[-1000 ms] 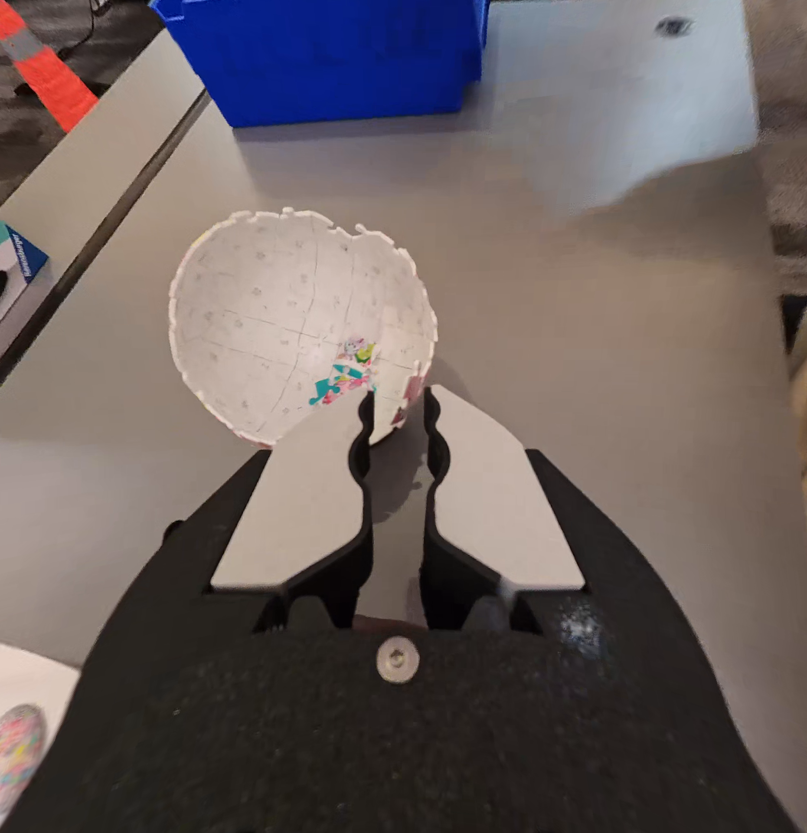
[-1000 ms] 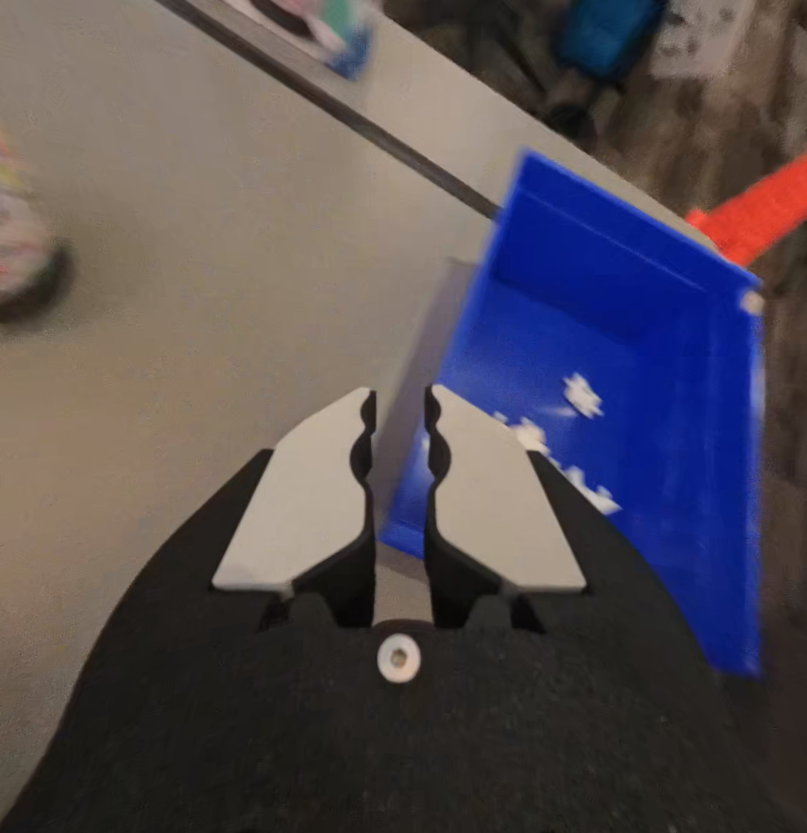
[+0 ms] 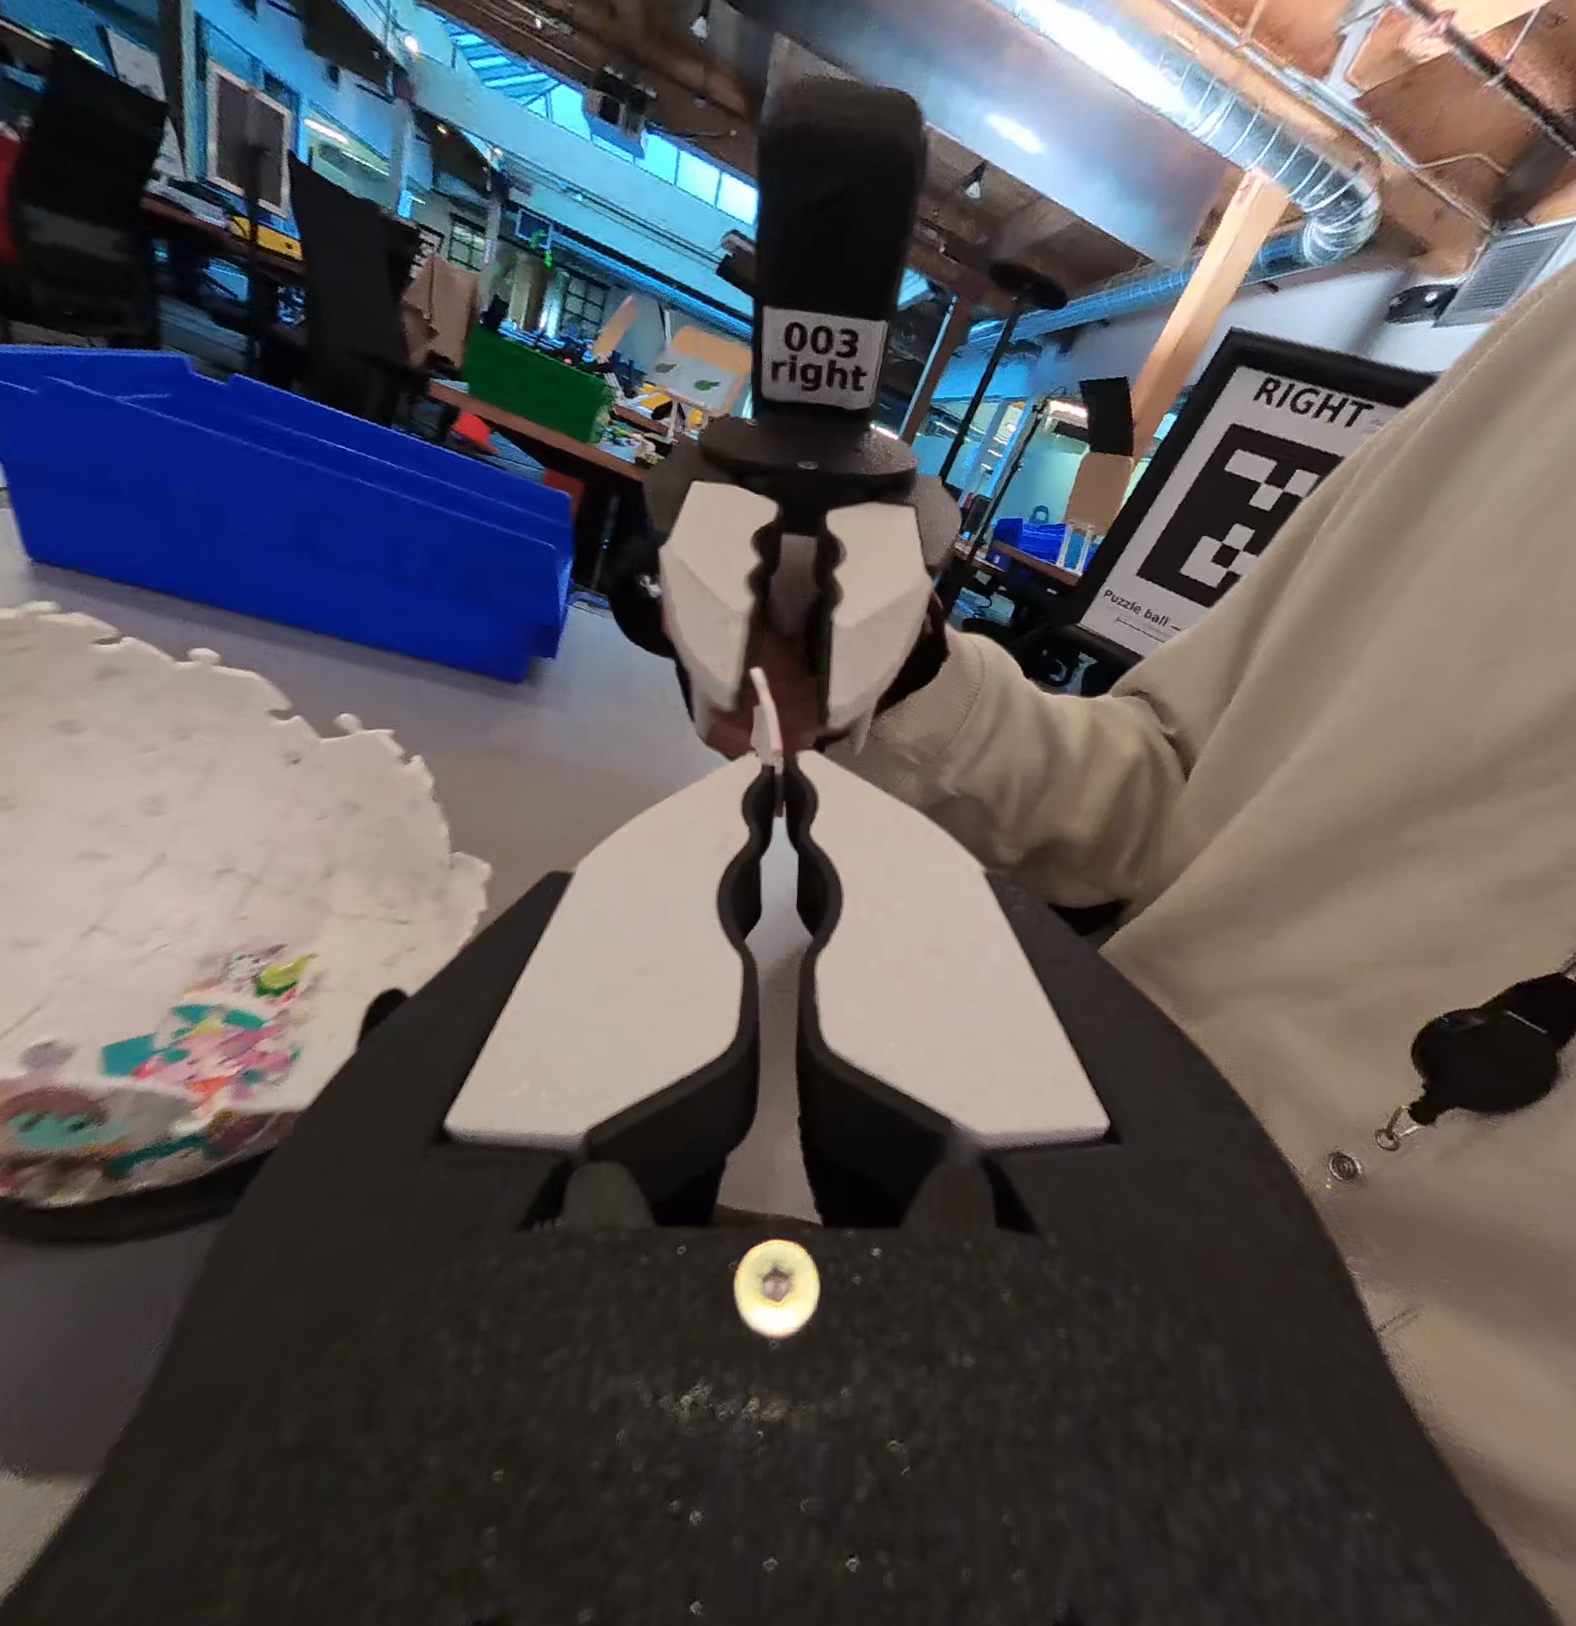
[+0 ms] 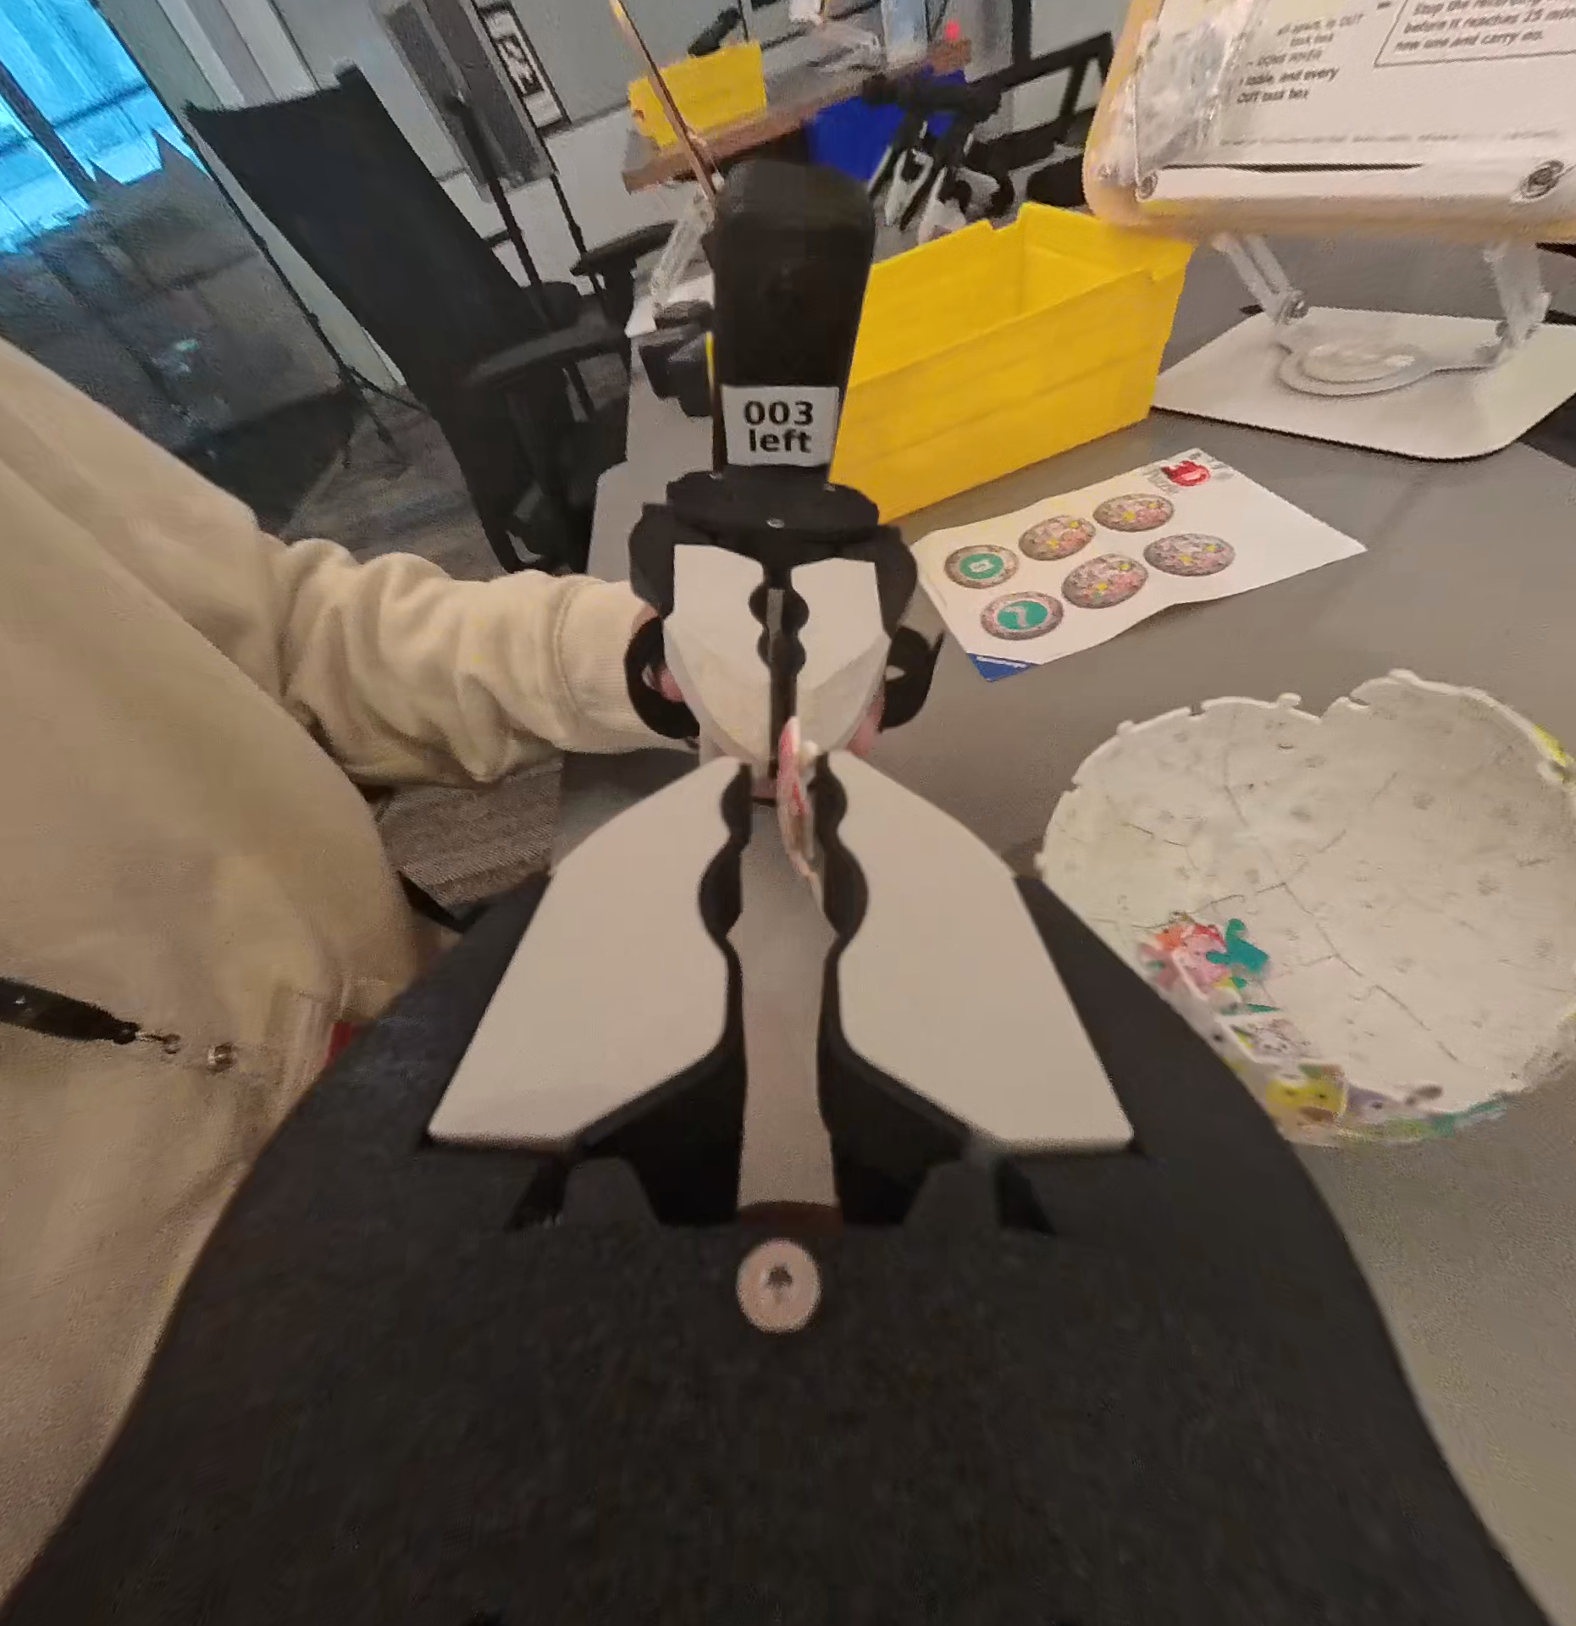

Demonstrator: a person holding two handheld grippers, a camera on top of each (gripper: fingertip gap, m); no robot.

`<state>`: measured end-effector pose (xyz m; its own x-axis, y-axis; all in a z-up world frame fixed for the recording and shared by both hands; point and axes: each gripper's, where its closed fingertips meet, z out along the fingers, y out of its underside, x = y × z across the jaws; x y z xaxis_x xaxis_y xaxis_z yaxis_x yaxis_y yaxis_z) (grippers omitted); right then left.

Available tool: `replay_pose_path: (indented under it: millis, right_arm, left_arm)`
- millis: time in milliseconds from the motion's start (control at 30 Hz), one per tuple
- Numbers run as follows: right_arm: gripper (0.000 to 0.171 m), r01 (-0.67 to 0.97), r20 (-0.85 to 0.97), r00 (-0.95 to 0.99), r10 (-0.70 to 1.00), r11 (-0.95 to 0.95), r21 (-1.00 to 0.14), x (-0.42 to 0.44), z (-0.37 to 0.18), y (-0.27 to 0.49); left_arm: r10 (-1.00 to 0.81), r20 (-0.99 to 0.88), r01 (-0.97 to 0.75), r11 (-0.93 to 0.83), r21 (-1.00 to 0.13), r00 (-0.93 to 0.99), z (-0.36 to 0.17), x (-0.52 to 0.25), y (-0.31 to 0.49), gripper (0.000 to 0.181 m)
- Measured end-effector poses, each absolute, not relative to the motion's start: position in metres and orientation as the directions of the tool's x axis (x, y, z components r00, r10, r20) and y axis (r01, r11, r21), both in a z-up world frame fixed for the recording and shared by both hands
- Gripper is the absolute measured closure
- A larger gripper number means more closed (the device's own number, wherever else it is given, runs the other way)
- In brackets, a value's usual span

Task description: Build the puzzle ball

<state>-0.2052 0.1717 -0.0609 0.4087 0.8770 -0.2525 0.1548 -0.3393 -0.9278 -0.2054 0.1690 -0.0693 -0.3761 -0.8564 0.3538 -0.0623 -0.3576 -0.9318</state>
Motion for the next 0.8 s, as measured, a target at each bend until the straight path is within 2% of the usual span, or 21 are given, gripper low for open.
replay_pose_path:
  millis: [33,100,200,267,333,400,433,500,533,600,700,767,800]
  right_arm:
    - [0.167,0.134,-0.262,0.42,0.869,-0.345,-0.929,-0.202,-0.061,0.171]
    - [0.169,0.144,-0.263,0.429,0.864,-0.353,-0.924,-0.194,-0.062,0.167]
    - [0.17,0.234,-0.093,0.612,0.785,-0.292,-0.927,-0.145,-0.061,0.178]
    - [0.17,0.253,0.028,0.796,0.604,-0.292,-0.922,-0.067,-0.045,0.196]
    - [0.17,0.312,0.202,0.927,0.316,-0.35,-0.883,0.043,-0.036,0.209]
    - [0.17,0.346,0.358,0.931,0.078,-0.511,-0.787,0.151,-0.047,0.209]
    - [0.17,0.333,0.381,0.923,0.049,-0.595,-0.731,0.189,-0.064,0.209]
    - [0.167,0.272,0.335,0.94,0.059,-0.723,-0.635,0.236,-0.103,0.212]
    - [0.158,0.263,0.323,0.944,0.072,-0.755,-0.601,0.245,-0.115,0.213]
    - [0.154,0.3,0.33,0.937,0.113,-0.745,-0.596,0.235,-0.116,0.218]
    - [0.158,0.423,0.382,0.9,0.21,-0.63,-0.651,0.175,-0.094,0.226]
    - [0.159,0.483,0.294,0.867,0.403,-0.529,-0.698,0.096,-0.096,0.229]
    - [0.154,0.502,0.226,0.821,0.525,-0.473,-0.724,0.051,-0.102,0.226]
  left_arm:
    - [-0.852,0.352,-0.058,-0.358,-0.932,-0.387,-0.068,-0.203,0.165,0.18]
    - [-0.868,0.352,-0.041,-0.362,-0.931,-0.349,-0.069,-0.196,0.166,0.178]
    - [-0.932,0.287,-0.08,-0.276,-0.958,-0.221,-0.083,-0.192,0.183,0.172]
    - [-0.977,0.197,-0.182,-0.18,-0.967,-0.079,-0.102,-0.192,0.202,0.166]
    - [-0.998,0.051,-0.286,-0.056,-0.957,0.024,-0.115,-0.191,0.22,0.166]
    - [-0.998,-0.047,-0.395,0.032,-0.918,0.03,-0.127,-0.185,0.225,0.163]
    - [-0.997,-0.071,-0.442,0.054,-0.896,0.022,-0.132,-0.181,0.225,0.162]
    - [-0.996,-0.094,-0.498,0.078,-0.864,0.007,-0.137,-0.171,0.224,0.16]
    - [-0.995,-0.094,-0.502,0.071,-0.862,0.019,-0.136,-0.165,0.226,0.16]
    - [-0.998,-0.063,-0.505,0.048,-0.862,0.014,-0.133,-0.153,0.226,0.16]
    - [-1.0,-0.004,-0.513,-0.003,-0.858,0.012,-0.129,-0.134,0.227,0.16]
    - [-0.999,0.019,-0.535,-0.032,-0.844,0.029,-0.131,-0.126,0.231,0.164]
    - [-1.0,0.03,-0.552,-0.028,-0.833,0.005,-0.133,-0.124,0.229,0.176]
